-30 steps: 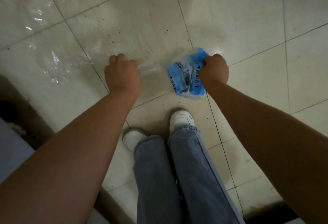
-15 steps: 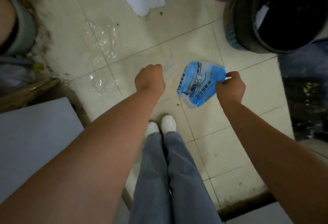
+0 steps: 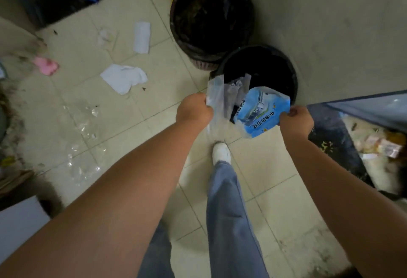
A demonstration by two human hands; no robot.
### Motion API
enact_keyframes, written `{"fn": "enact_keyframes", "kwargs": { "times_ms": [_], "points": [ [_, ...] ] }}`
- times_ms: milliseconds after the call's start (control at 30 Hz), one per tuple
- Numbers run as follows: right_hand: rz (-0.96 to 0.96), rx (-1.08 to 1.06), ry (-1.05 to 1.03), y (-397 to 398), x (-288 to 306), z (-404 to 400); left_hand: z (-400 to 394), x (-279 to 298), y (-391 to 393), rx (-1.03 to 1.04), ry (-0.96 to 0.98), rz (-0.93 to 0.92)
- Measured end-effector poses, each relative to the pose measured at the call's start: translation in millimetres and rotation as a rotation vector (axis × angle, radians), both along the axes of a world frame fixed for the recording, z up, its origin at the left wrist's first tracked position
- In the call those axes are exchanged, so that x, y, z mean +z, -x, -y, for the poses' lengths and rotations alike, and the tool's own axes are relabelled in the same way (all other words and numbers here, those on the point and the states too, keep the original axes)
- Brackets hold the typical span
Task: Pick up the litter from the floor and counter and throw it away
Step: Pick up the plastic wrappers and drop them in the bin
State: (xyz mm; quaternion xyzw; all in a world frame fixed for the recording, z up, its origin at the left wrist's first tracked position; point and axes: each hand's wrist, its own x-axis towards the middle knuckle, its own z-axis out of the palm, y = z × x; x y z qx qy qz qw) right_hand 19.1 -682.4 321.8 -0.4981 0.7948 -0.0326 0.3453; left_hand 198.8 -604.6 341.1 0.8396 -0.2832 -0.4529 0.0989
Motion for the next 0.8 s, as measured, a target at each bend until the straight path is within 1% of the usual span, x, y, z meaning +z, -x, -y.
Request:
{"fn": "enact_keyframes", "kwargs": {
  "times_ms": [67,133,200,233,300,367,433,500,567,667,800],
  "points": [
    [-0.022,0.045,-0.038,13.0,-1.6,34.3,40.1,-6.2,15.3,0.017,0.008,-0.005],
    [0.007,0.081,-0.090,17.7,-6.8,57.5,71.8,-12.9,28.1,0.009,0.016,-0.028],
    [0.037,0.147,-0.205,18.4,-12.5,70.7,90.5,-21.5,40.2,-0.052,-0.062,-0.062],
    [0.042,0.191,-0.256,17.8,-14.8,72.3,92.2,-26.9,44.4,-0.105,-0.116,-0.057],
    [0.069,0.221,-0.301,16.9,-16.2,69.1,86.0,-35.2,49.8,-0.220,-0.199,0.009],
    [0.091,0.247,-0.305,17.9,-15.2,62.5,72.8,-34.8,52.8,-0.325,-0.244,0.076],
    [0.082,0.329,-0.301,18.6,-11.3,54.7,58.1,-27.9,53.5,-0.457,-0.269,0.163],
    [0.075,0.462,-0.299,18.4,-3.5,46.2,44.4,-18.7,49.9,-0.544,-0.271,0.251],
    [0.043,0.642,-0.264,16.9,5.3,38.0,32.5,-8.5,44.4,-0.554,-0.251,0.329],
    [-0.097,0.948,-0.196,9.5,23.7,23.6,16.4,9.7,38.5,-0.523,-0.226,0.419],
    [-0.221,1.222,-0.109,-19.5,46.9,1.3,-11.9,26.3,27.1,-0.426,-0.232,0.482]
  ]
}}
